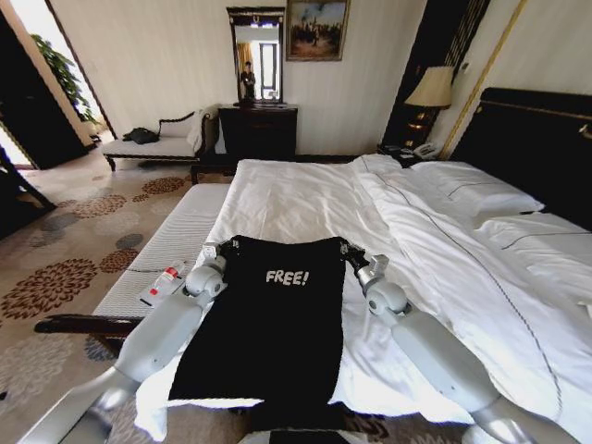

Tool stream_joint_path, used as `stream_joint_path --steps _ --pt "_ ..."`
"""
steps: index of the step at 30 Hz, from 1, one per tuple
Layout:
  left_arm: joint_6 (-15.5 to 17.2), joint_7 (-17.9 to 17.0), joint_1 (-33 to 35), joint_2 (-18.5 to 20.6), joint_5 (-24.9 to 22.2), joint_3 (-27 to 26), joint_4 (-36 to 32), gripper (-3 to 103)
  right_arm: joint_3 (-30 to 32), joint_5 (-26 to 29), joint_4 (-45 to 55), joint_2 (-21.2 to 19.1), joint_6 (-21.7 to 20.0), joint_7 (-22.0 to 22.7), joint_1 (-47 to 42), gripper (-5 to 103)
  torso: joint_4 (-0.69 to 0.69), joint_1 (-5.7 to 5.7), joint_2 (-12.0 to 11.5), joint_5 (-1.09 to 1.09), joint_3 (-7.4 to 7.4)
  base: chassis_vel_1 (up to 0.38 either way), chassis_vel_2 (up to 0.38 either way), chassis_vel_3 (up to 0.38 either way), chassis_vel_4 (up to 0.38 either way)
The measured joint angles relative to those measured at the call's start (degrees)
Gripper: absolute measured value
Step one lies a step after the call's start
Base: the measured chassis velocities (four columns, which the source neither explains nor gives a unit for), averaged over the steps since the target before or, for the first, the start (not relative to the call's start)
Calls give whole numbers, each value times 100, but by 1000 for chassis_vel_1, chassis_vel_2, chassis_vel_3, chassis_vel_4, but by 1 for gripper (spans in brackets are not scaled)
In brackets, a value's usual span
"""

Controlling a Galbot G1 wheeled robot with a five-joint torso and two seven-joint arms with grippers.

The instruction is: Fold the clothes on the bed.

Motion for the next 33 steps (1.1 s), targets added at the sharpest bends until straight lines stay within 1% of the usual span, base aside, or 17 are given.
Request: stream_joint_path --steps 1,4,5,6,8,9,10,13,15,16,20,22,26,27,29,31,33 --pt "0 0 0 0 0 0 0 0 0 0 0 0 0 0 0 0 0 0 0 0 0 0 0 0 0" --pt "-9 1 -117 -312 173 -63 720 0 -126 -217 -594 264 95 15 264 0 -2 -1 1 0 0 0 0 0 0" --pt "-9 1 -117 -312 173 -63 720 0 -126 -217 -594 264 95 15 264 0 -2 -1 1 0 0 0 0 0 0" --pt "-29 8 -152 -410 226 -80 928 0 -177 -298 -807 386 162 9 355 0 -5 -1 1 0 0 0 0 0 0" --pt "-89 36 -253 -639 360 -107 1327 0 -226 -477 -1211 688 301 -49 516 0 -4 0 0 0 0 0 0 0 0" --pt "-114 44 -304 -735 414 -113 1471 0 -228 -535 -1349 816 351 -80 572 0 -4 1 0 0 0 0 0 0 0" --pt "-114 44 -304 -735 414 -113 1471 0 -228 -535 -1349 816 351 -80 572 0 -4 1 0 0 0 0 0 0 0" --pt "-212 99 -528 -1055 584 -109 1915 0 -211 -677 -1935 1332 509 -170 765 0 2 0 0 2 0 0 0 0 0" --pt "-308 196 -685 -1264 664 -96 2167 0 -155 -743 -2215 1516 583 -217 832 0 0 0 0 -1 0 0 0 0 0" --pt "-308 196 -685 -1264 664 -96 2167 0 -155 -743 -2215 1516 583 -217 832 0 0 0 0 -1 0 0 0 0 0" --pt "-502 435 -1007 -1660 745 -109 2603 0 6 -848 -2554 1670 721 -266 866 0 -6 0 0 0 0 0 0 0 0" --pt "-556 512 -1090 -1743 756 -115 2695 0 43 -855 -2596 1690 743 -267 867 0 -7 0 0 1 0 0 0 0 0" --pt "-662 665 -1363 -1992 886 -139 3175 0 184 -930 -2862 1823 790 -238 937 0 -2 -1 1 1 0 0 0 0 0" --pt "-662 665 -1363 -1992 886 -139 3175 0 184 -930 -2862 1823 790 -238 937 0 -2 -1 1 1 0 0 0 0 0" --pt "-710 731 -1529 -2159 1019 -185 3588 0 251 -960 -3073 1916 790 -188 1006 0 0 -1 0 0 0 0 0 0 0" --pt "-723 771 -1630 -2273 1084 -222 3873 0 264 -979 -3217 1968 780 -180 1029 0 -1 0 0 0 0 0 0 0 0" --pt "-723 776 -1655 -2305 1094 -228 3948 0 262 -1003 -3270 1989 769 -186 1030 0 -3 0 0 0 0 0 0 0 0"
